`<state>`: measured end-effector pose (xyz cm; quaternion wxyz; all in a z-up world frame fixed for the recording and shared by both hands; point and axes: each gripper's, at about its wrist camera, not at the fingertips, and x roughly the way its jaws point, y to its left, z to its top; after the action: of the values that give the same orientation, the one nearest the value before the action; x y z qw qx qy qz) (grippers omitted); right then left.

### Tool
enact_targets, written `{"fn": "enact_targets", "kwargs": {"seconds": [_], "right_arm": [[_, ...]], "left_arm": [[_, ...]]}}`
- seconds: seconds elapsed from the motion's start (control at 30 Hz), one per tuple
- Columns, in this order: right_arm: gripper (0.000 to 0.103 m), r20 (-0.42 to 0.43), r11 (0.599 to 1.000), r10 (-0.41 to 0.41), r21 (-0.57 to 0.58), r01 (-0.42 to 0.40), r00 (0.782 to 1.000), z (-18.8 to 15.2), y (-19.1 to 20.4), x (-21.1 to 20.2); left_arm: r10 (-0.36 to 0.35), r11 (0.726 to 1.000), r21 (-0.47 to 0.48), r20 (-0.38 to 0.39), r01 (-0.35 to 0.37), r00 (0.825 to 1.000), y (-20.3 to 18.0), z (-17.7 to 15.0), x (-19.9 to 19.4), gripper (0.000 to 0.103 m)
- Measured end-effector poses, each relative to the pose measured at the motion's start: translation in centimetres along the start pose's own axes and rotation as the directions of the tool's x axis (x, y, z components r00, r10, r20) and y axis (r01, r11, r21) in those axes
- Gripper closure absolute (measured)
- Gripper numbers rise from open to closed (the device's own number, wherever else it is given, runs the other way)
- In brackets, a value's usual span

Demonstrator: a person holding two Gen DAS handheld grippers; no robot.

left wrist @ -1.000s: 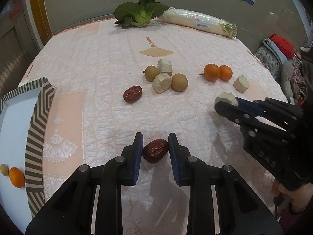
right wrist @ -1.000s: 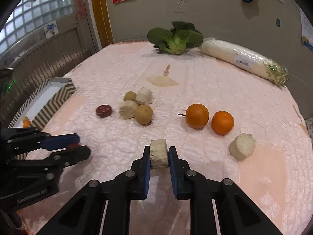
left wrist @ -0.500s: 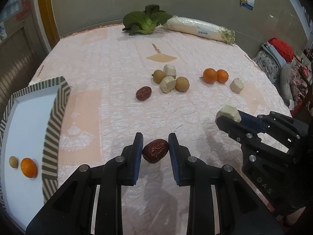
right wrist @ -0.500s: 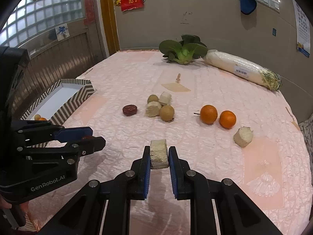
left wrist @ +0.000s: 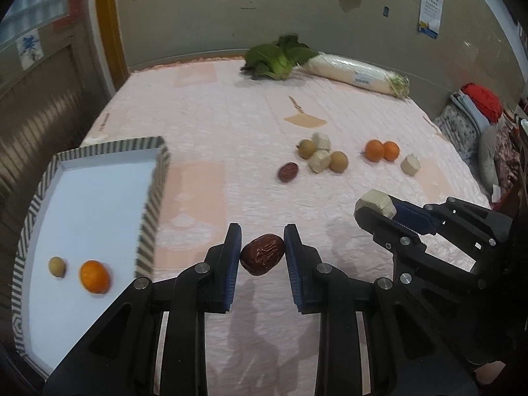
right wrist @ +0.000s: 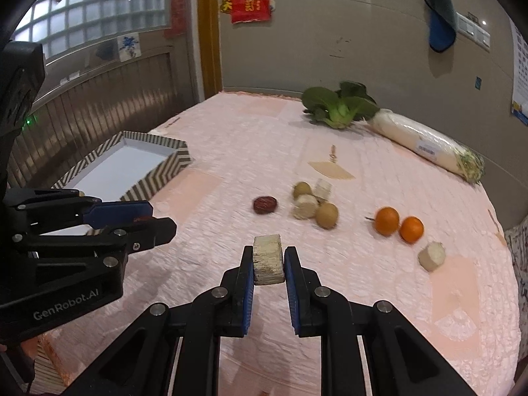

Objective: Organize fruits
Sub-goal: 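Carry the red date and the white cube in both grippers over the tray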

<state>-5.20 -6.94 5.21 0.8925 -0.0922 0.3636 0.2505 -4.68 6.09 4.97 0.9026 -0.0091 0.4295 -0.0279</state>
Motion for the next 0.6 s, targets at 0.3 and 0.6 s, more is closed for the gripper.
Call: {"fn": "enact_targets", "kwargs": {"seconds": [0.3,0.6], "right_arm": [[0.086,0.013,0.998,0.025,-0.062,-0.024,1.0,1.9,3.8,0.7],[0.086,0.017,0.99,0.063,-0.129,-0.06,0.998,3.6,7.8,1.8]], "left_arm": [[0.045,0.998,-0.053,0.032,-0.044,0.998,4.1,-0.2,-2.1,0.077],[0.108,0.986,-0.133,0.033,-0.103,0.994,9.6,-1.2,-3.3,0.077]]}}
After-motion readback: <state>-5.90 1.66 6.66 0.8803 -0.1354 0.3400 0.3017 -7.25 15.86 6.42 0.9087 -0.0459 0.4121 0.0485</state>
